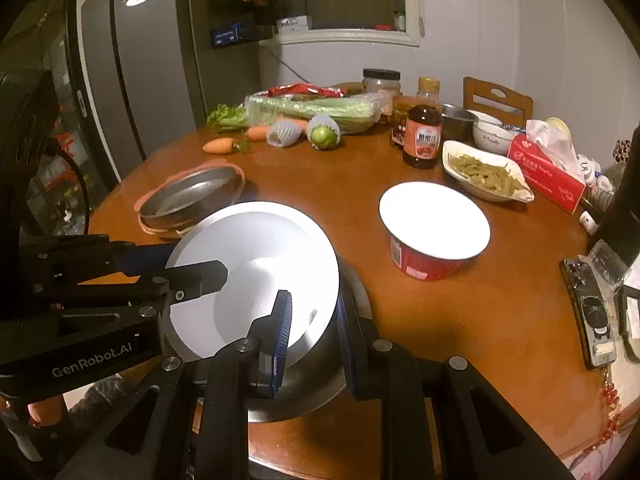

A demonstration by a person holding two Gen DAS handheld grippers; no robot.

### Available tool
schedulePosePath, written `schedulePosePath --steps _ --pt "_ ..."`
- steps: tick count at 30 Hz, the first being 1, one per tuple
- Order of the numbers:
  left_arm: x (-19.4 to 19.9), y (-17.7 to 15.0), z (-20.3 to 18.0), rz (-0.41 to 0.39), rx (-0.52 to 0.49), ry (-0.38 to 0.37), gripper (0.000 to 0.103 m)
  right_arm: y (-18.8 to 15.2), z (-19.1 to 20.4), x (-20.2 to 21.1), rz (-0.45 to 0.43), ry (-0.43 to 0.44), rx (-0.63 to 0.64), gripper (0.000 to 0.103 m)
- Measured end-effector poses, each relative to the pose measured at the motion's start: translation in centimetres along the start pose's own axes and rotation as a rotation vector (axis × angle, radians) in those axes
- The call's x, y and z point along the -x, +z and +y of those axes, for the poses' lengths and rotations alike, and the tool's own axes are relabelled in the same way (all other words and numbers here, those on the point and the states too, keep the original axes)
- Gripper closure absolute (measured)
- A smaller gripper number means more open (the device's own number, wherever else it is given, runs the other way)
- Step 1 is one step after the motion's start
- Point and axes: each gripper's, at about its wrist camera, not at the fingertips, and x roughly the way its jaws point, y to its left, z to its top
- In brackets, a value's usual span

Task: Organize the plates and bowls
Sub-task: 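Carry the red-and-white bowl over the large steel bowl with the left gripper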

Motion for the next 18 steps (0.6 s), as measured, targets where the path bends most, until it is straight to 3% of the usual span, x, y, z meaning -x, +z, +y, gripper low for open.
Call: schedulePosePath --steps 18 --pt "-2.0 -0.6 0.0 0.048 -0.015 0.012 0.071 -1.0 -0.4 -1.8 0.030 -0.003 -0.026 0.079"
